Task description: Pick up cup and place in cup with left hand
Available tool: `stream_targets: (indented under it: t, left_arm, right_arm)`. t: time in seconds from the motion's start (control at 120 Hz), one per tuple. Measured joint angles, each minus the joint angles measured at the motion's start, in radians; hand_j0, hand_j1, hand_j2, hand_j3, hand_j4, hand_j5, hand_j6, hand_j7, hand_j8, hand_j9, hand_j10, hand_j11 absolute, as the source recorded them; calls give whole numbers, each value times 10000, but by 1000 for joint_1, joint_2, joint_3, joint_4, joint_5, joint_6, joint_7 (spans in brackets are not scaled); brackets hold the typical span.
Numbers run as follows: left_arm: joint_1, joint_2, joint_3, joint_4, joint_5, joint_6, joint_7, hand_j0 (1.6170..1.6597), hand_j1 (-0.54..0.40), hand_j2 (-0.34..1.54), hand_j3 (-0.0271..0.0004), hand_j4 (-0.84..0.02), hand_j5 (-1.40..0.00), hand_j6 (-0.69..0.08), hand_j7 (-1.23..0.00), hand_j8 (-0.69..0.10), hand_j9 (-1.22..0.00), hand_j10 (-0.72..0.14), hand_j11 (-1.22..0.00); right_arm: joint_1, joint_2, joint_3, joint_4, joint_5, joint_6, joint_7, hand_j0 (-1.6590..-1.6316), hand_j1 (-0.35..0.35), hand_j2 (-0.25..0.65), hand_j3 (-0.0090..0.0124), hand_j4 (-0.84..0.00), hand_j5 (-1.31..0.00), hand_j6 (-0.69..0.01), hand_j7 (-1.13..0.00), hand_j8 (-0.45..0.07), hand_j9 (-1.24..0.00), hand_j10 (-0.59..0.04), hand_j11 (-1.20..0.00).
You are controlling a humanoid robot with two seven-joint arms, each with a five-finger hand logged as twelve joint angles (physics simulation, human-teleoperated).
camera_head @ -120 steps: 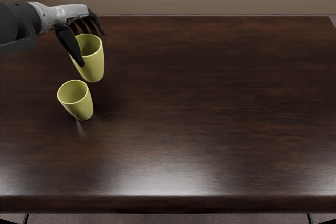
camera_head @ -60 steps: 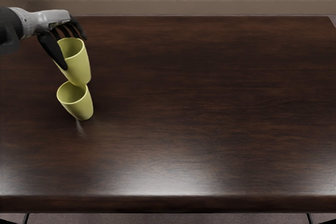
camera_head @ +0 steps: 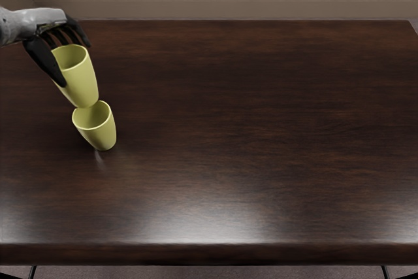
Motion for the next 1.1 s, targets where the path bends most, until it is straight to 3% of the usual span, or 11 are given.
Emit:
stream_targets:
  t: [0.308, 0.558, 0.817, 1.025, 1.1]
  left_arm:
    - [21, -15, 9, -9, -5, -12, 0, 16575, -1094, 1635, 0, -4609, -5312, -3863, -5575, -3781, -5623, -4404, -5619]
    - [38, -26, 15, -7, -8, -13, 0, 16574, -842, 1374, 0, -4220, -5290, -3967, -5380, -3982, -5381, -4156, -5378]
    - [39, -37, 15, -3, -42, -13, 0, 16579, 1302, 624, 0, -2054, -2574, -1990, -2597, -1994, -2595, -2033, -2593]
    - [26, -27, 13, 0, -102, -18, -1, 16580, 2483, 276, 0, -972, -1184, -959, -1190, -957, -1188, -959, -1186]
    - [-6, -24, 9, 9, -182, -57, -10, 16580, 2712, 210, 0, -764, -916, -760, -919, -758, -917, -753, -915]
  right_arm:
    - [0, 0, 0, 0, 0, 0, 0, -16581, -3491, 0, 0, -5, -1, -7, 0, -6, -1, -4, 0]
    - [0, 0, 0, 0, 0, 0, 0, -16581, -3491, 1, 0, -4, -1, -6, 0, -5, -1, -3, 0]
    - [0, 0, 0, 0, 0, 0, 0, -16581, -3491, 1, 0, -4, -1, -6, 0, -5, -1, -3, 0]
    - [0, 0, 0, 0, 0, 0, 0, -16581, -3491, 1, 0, -4, -1, -6, 0, -5, -1, -3, 0]
    - [0, 0, 0, 0, 0, 0, 0, -16581, -3491, 1, 0, -4, -1, -6, 0, -5, -1, -3, 0]
